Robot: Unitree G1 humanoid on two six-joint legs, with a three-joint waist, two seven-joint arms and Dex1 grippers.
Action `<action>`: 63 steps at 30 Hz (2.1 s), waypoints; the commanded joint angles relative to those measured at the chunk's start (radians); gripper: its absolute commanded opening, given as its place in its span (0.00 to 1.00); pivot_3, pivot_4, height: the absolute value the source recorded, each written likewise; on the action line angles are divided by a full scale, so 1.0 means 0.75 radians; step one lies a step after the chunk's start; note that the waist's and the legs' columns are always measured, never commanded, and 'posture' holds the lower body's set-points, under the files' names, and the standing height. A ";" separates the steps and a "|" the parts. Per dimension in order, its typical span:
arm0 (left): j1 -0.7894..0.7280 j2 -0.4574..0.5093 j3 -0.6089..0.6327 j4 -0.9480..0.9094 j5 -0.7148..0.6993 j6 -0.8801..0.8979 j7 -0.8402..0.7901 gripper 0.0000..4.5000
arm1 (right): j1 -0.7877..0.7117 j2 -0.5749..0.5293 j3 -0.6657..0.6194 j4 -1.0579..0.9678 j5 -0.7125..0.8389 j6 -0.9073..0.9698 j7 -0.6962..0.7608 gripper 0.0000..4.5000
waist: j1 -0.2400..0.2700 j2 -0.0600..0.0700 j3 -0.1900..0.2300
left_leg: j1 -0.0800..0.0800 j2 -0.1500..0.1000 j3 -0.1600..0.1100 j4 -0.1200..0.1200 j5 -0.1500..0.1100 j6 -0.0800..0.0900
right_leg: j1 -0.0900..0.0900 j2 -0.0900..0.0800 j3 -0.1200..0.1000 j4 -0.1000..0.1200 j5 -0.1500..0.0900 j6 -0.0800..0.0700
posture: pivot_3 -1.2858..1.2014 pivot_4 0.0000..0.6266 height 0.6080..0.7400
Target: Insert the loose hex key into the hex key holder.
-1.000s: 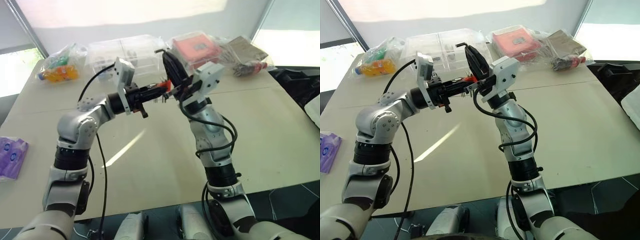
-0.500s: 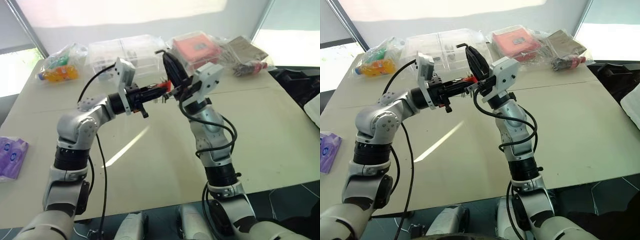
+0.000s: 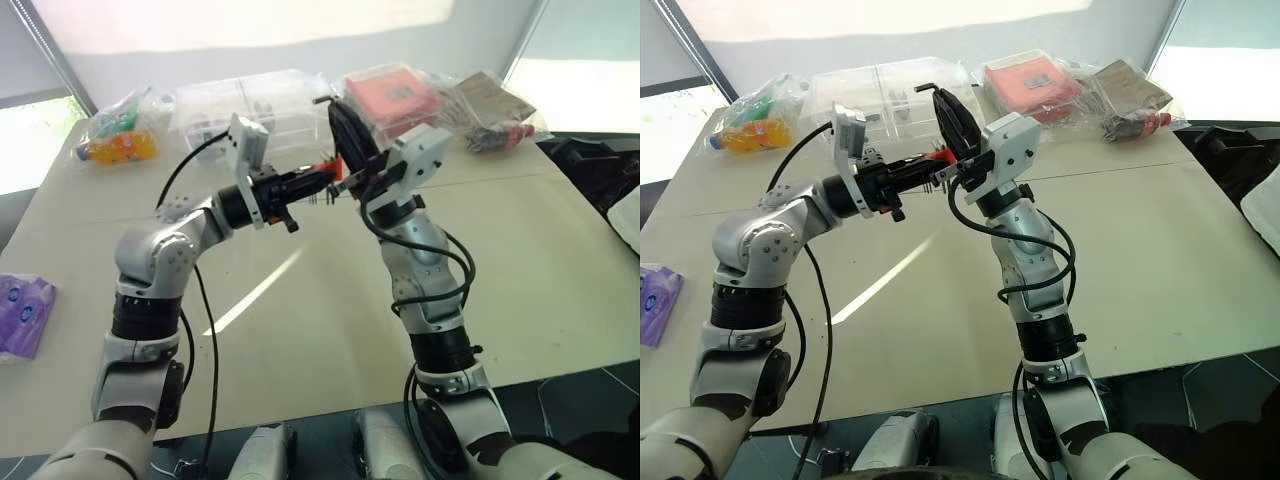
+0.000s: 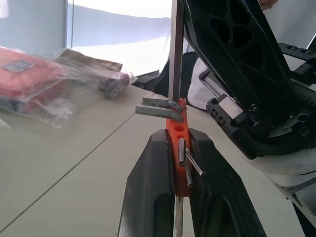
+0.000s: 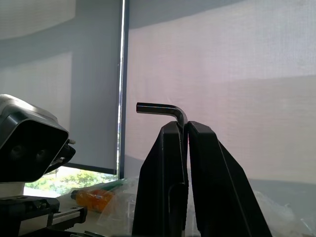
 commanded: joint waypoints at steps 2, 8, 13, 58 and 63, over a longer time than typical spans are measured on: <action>-0.057 0.005 0.066 -0.045 -0.037 -0.030 0.001 0.00 | -0.002 -0.003 0.000 -0.025 -0.002 -0.006 -0.004 0.01 | 0.000 0.000 0.000 | 0.000 0.000 0.000 0.000 0.000 0.000 | 0.000 0.000 0.000 0.000 0.000 0.000 | 0.52 0.24 1.00; -0.052 0.009 0.060 -0.045 -0.029 -0.035 -0.003 0.00 | -0.003 -0.004 0.000 -0.028 -0.001 -0.006 -0.002 0.01 | 0.000 0.000 0.000 | 0.000 0.000 0.000 0.000 0.000 0.000 | 0.000 0.000 0.000 0.000 0.000 0.000 | 0.52 0.24 1.00; -0.052 0.010 0.058 -0.042 -0.024 -0.038 -0.005 0.00 | -0.006 -0.007 -0.001 -0.029 -0.002 -0.005 -0.002 0.01 | 0.000 0.000 0.000 | 0.000 0.000 0.000 0.000 0.000 0.000 | 0.000 0.000 0.000 0.000 0.000 0.000 | 0.52 0.24 1.00; -0.057 0.017 0.041 -0.003 0.045 -0.092 -0.036 0.00 | -0.009 -0.018 0.027 -0.057 0.000 0.004 0.026 0.01 | 0.000 0.000 0.000 | 0.000 0.000 0.000 0.000 0.000 0.000 | 0.000 0.000 0.000 0.000 0.000 0.000 | 0.52 0.24 1.00; -0.056 0.018 0.038 -0.001 0.049 -0.099 -0.038 0.00 | -0.010 -0.019 0.032 -0.063 0.004 0.012 0.031 0.01 | 0.000 0.000 0.000 | 0.000 0.000 0.000 0.000 0.000 0.000 | 0.000 0.000 0.000 0.000 0.000 0.000 | 0.52 0.24 1.00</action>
